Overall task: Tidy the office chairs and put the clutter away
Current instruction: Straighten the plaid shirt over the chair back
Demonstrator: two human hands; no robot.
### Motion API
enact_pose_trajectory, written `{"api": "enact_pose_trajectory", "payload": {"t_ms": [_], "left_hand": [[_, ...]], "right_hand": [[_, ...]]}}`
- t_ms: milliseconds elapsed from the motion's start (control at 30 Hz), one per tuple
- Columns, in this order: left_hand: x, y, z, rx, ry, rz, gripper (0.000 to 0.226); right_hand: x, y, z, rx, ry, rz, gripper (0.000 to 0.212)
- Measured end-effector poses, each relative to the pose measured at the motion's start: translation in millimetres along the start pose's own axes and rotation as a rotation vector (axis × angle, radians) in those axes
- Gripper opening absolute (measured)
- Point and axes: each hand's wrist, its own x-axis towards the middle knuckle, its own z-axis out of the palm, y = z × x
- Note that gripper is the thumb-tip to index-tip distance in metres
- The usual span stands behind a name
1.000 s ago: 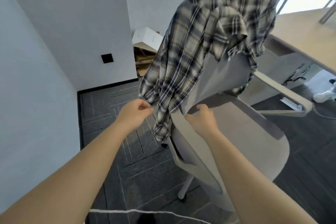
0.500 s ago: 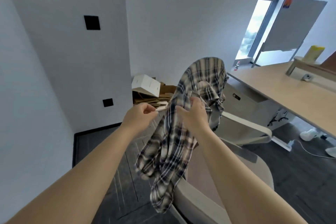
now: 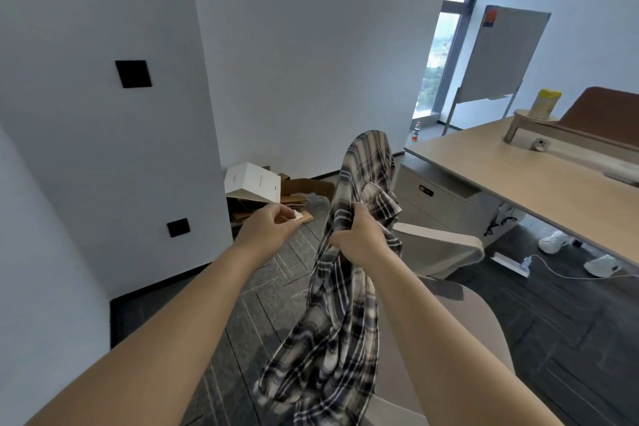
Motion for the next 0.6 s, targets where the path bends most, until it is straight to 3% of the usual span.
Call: {"api": "enact_pose_trajectory", "payload": {"t_ms": [233,400,467,600], "left_hand": [[-21,23,18,0.008,-0.048,0.050,0.052],[-49,41,38,0.014,-0.086,0.131,0.070],[-56,45,46,0.065,-0.086,0.145,0.078],[-66,51,58,0.149,-0.078,0.181,0.086]], "right_hand": [[-47,30,-36,0.138,-0.119,0.020,0.066],[-88,52,-76,0.106,-0.175,0.008,0.047],[-96,53,-89,0.012,-0.088,-0.018,0.044],[-105,51,-96,-0.296,0.136,-0.107,0.058]]}}
